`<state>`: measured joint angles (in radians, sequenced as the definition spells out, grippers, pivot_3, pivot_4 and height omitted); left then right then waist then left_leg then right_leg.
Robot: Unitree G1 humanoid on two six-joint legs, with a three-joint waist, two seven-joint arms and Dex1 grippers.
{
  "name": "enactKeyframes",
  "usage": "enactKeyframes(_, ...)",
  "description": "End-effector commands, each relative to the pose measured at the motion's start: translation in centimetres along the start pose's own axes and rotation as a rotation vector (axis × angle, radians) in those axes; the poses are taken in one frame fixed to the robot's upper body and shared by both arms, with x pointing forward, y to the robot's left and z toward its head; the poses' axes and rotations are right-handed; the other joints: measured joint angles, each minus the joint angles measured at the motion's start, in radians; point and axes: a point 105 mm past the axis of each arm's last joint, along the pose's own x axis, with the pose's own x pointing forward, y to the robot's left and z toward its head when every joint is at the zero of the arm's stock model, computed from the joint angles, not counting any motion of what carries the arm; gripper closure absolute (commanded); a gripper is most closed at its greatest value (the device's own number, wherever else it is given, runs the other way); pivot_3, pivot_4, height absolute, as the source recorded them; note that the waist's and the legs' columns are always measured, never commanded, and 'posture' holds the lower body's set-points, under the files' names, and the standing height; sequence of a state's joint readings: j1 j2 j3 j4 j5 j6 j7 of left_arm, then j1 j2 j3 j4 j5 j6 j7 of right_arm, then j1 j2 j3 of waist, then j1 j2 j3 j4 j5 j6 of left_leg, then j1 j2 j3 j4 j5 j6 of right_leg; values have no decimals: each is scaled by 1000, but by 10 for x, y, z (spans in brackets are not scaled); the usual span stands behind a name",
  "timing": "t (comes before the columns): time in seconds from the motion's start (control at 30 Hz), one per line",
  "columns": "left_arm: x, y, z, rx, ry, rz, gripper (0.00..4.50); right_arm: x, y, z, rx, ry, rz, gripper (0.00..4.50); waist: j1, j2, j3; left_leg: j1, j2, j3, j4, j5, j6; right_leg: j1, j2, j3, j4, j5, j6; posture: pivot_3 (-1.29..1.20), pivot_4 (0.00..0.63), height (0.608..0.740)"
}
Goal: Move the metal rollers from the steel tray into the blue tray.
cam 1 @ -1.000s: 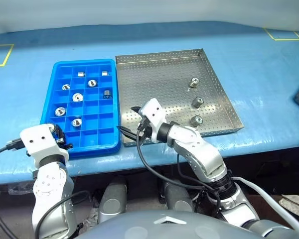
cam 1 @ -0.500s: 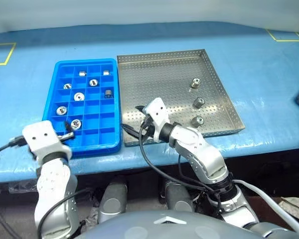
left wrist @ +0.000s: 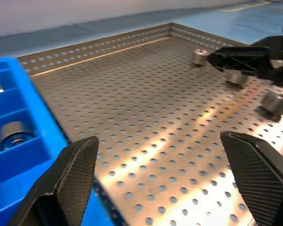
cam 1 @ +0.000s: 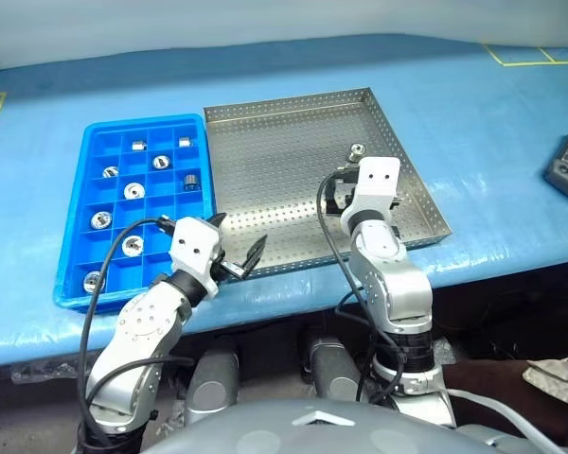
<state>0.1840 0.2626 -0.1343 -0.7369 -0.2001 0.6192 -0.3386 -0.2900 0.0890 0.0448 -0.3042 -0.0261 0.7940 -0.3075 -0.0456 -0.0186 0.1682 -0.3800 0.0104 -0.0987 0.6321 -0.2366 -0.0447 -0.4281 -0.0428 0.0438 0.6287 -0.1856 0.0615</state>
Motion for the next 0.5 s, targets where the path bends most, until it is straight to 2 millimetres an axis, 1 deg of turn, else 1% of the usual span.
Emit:
enactKeyframes(0.03, 3, -14, 6, -28, -37, -89, 6, 10, 12, 1, 135, 48, -69, 0, -12, 0, 0, 0, 0, 0, 0, 0, 0, 0, 0, 0, 0, 0, 0, -30, 150, 740)
enactKeyframes(0.1, 4, -20, 6, -21, -37, -127, 6, 18, 16, 0, 163, 63, -83, 0, -21, 1, -1, 0, 0, 1, 0, 0, 1, 0, 0, 0, 0, 0, 0, -26, 150, 740)
enactKeyframes(0.17, 5, -25, 6, -24, -36, -158, 6, 27, 16, 0, 179, 72, -131, 0, -21, 1, -1, 1, 0, 0, -1, 0, 2, 1, 0, 0, 0, 0, 0, -21, 150, 740)
enactKeyframes(0.27, 4, -30, 6, -17, -30, -185, 6, 39, 14, -7, 250, 121, -191, 0, -21, 2, 0, -1, -1, 1, -1, 0, 2, 0, 0, 2, -1, 0, 0, -2, 150, 740)
enactKeyframes(0.4, 3, -32, 4, -16, -25, -185, 6, 49, 13, -11, 226, 130, -242, 0, -22, 3, 0, 1, -1, 2, -1, 0, 2, 0, 0, 3, -1, 0, 0, 10, 150, 740)
enactKeyframes(0.5, 3, -33, 4, -19, -28, -177, 6, 54, 17, -18, 264, 169, -232, 0, -23, 3, 0, 1, 0, 2, -1, 0, 3, 1, 1, 3, 0, 0, 0, 19, 150, 740)
